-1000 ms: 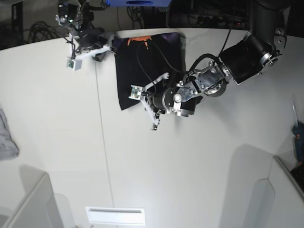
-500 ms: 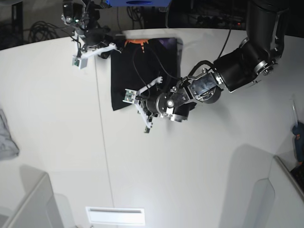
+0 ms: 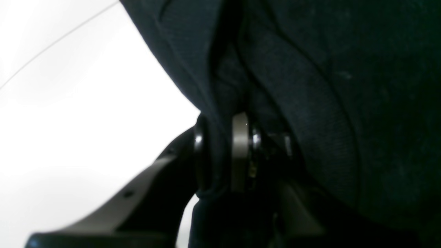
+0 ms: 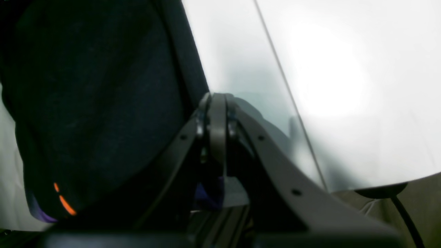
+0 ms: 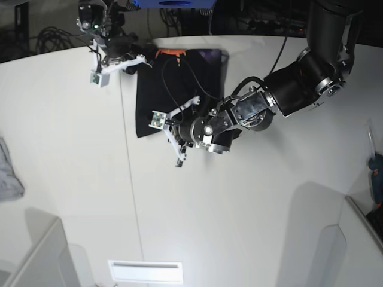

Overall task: Fold the T-shirt properly
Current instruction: 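Drag the folded bundle with the left gripper toward the table center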

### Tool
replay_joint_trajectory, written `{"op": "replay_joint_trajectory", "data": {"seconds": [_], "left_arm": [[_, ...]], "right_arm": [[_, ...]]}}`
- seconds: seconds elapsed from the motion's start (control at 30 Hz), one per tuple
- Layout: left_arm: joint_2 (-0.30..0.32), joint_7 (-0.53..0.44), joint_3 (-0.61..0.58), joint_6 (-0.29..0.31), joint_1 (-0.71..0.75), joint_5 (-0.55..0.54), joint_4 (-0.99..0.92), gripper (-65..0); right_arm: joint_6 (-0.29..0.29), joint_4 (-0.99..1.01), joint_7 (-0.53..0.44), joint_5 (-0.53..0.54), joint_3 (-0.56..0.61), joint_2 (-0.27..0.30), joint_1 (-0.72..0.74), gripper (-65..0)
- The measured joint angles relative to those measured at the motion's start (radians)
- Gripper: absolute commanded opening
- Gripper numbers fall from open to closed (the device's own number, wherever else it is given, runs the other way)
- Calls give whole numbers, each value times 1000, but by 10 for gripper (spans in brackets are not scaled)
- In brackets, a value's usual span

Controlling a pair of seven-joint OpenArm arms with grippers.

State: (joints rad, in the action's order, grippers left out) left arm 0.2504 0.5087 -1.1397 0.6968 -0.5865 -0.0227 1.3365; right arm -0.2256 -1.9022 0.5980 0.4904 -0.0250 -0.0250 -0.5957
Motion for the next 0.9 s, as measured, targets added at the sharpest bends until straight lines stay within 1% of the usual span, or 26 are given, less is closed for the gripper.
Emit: {"op": "replay_joint_trajectory", "data": {"seconds": [0.13,0.17,0.3,0.4,0.5,0.6,0.67,0.73,0.8,0.83,0.9], "left_arm": [[2,-1,0,0,0,0,0,-650],[2,-1,0,0,0,0,0,-627],[2,1,-2,10,-21,-1,0,-461],[2,4,3,9,-43,-5,0,-357],[0,3,8,8,-74,-7,1,-265],[0,4,8,8,-81,-7,1,-196],[0,4,7,8,-81,-7,3,-165],[-1,4,6,9,-88,-8,5,-151],[-1,4,6,11,-112,-8,5,-151],[-1,3,7,9,-124,-8,5,-150],[-1,5,33,8,-128,-8,13,-150]], "right_arm": [[0,0,0,0,0,0,2,-650],[0,0,0,0,0,0,2,-650],[0,0,0,0,-1,0,2,-650],[0,0,-1,0,-1,0,2,-650],[0,0,-1,0,-1,0,2,-650],[0,0,-1,0,-1,0,2,-650],[0,0,-1,0,-1,0,2,-650],[0,0,-1,0,-1,0,3,-650],[-2,0,-1,0,-1,0,9,-650],[-13,0,-1,1,-2,0,14,-650],[-80,0,-6,2,-22,-11,18,-650]]}}
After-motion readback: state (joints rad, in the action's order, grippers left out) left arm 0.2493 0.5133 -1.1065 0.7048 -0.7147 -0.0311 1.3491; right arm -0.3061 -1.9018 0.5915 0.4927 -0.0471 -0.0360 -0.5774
